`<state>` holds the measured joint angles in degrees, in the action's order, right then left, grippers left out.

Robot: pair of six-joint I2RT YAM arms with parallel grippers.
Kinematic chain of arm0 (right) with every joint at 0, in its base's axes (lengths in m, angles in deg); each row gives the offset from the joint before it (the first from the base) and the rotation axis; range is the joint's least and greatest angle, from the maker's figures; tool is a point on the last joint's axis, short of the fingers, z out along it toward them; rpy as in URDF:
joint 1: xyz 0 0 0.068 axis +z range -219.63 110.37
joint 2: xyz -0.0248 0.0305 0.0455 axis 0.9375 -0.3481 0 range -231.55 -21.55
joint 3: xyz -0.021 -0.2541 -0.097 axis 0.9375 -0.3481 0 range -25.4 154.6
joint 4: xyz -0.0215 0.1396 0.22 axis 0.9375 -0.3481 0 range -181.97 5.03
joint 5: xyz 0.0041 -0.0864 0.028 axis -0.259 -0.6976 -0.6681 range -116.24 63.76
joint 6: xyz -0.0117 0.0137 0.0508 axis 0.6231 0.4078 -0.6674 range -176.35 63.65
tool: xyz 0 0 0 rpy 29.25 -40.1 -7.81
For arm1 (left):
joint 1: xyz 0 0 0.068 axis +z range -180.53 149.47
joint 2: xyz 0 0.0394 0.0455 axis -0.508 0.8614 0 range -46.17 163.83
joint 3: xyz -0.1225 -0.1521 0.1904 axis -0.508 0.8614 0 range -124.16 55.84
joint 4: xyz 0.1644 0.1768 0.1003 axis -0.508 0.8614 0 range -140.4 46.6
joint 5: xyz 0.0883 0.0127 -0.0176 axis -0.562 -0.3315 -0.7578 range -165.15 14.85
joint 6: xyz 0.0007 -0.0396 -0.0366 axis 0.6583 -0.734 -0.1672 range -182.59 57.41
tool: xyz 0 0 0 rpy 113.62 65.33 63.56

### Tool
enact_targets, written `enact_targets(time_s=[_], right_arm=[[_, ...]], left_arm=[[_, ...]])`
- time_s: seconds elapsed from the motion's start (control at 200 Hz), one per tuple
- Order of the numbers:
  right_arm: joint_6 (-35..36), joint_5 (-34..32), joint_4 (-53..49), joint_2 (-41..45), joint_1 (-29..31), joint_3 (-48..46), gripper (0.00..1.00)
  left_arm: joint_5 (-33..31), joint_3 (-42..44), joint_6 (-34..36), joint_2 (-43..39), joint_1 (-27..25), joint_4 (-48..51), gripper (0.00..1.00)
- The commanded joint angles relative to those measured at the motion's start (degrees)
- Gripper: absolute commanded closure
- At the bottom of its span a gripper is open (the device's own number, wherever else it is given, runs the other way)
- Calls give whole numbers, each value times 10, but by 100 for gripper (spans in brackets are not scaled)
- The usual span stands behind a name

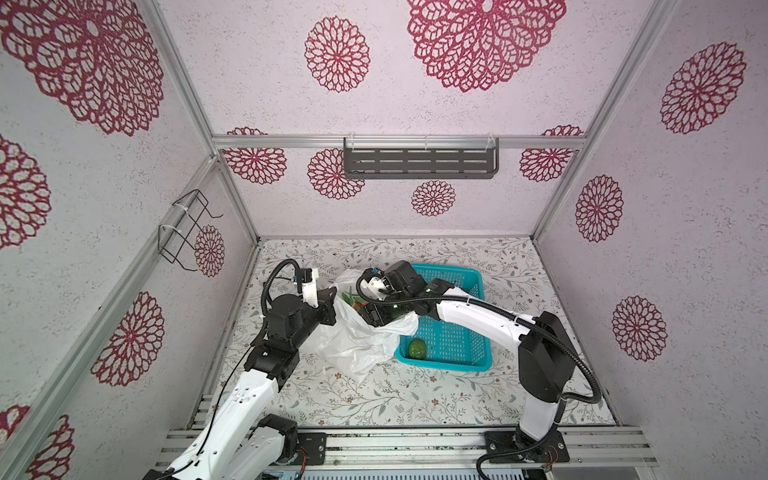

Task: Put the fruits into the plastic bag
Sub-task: 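Carry the green fruit into the bag and release it, then move the right gripper to the basket and grasp the pale pear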

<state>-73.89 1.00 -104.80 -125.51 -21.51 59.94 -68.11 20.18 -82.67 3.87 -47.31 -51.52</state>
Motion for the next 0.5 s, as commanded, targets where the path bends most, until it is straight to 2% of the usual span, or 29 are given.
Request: enact_targets(time_s=[0.0, 0.19, 0.35, 0.415, 0.495], right_arm=[[-1, -11, 36, 56, -13, -18, 2], [-55, -50, 139, 123, -67, -82, 1], [-91, -92, 224, 178, -128, -128, 1], [-105, -142, 251, 200, -148, -146, 1], [-133, -256, 238, 216, -168, -159, 1]], left_arm=[[6, -13, -3, -31, -4, 11, 100], [-35, -6, -5, -65, -4, 36, 100], [-58, 0, -18, -63, -4, 40, 100], [-60, 1, -23, -56, -5, 40, 100], [-63, 0, -29, -51, -5, 37, 100]])
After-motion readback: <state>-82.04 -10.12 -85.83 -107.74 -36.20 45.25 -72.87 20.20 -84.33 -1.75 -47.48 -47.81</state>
